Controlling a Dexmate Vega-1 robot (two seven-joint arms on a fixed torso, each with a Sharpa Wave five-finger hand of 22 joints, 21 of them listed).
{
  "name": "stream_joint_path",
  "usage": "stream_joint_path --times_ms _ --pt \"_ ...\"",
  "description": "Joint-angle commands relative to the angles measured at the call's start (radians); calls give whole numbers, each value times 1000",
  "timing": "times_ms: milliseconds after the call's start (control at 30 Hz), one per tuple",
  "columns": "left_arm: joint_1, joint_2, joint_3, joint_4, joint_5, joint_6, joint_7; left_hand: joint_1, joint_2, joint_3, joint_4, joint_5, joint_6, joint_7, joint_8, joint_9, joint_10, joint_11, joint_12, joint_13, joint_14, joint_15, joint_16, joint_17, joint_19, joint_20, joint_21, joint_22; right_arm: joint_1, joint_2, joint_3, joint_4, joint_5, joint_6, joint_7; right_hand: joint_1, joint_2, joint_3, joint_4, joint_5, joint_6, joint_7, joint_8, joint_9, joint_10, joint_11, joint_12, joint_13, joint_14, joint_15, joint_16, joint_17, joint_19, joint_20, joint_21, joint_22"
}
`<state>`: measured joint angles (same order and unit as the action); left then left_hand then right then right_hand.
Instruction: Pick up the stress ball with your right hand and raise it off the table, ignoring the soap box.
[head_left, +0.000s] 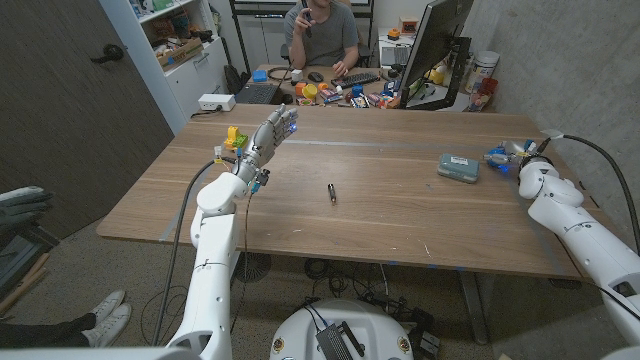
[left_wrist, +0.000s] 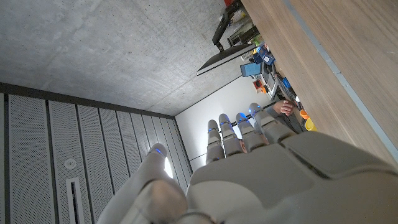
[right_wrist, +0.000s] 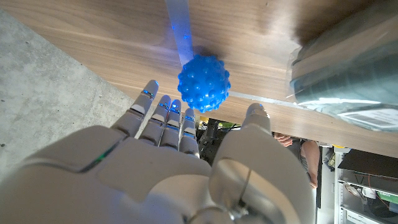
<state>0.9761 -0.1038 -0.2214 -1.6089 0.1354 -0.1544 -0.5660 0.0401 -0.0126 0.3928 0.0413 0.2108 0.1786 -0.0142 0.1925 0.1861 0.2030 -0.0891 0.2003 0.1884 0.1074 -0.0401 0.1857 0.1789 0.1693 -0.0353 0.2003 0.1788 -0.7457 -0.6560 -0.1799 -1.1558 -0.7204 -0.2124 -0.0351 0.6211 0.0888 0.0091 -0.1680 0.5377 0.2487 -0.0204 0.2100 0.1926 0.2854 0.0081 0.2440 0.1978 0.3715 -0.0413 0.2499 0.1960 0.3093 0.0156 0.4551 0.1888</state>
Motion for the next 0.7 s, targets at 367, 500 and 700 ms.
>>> stream_joint_path --times_ms 367,500,700 --pt "7 -2 2 -6 -8 -15 -10 -4 6 -2 -3 2 10 5 6 2 5 2 5 2 -2 -62 4 4 11 -34 6 4 -17 29 21 -4 11 -36 -79 623 51 166 -4 -42 303 -49 42 6 305 -92 58 6 491 -201 245 191 256 -62 104 11" --pt "8 -2 3 -9 -8 -14 -11 -6 6 -4 -2 2 11 4 6 2 5 1 5 2 -2 -63 4 4 11 -34 6 4 -28 40 35 -3 21 -23 -130 711 41 138 8 -89 439 -56 61 16 550 -125 138 41 592 -202 319 271 286 -127 165 27" --pt "7 -2 5 -8 -10 -12 -13 -10 6 -6 1 2 12 5 6 2 6 2 5 2 -3 -61 4 5 11 -35 6 5 -52 40 61 -29 35 4 -186 740 54 122 20 -113 557 -67 86 22 680 -135 212 107 655 -200 354 321 290 -141 216 35"
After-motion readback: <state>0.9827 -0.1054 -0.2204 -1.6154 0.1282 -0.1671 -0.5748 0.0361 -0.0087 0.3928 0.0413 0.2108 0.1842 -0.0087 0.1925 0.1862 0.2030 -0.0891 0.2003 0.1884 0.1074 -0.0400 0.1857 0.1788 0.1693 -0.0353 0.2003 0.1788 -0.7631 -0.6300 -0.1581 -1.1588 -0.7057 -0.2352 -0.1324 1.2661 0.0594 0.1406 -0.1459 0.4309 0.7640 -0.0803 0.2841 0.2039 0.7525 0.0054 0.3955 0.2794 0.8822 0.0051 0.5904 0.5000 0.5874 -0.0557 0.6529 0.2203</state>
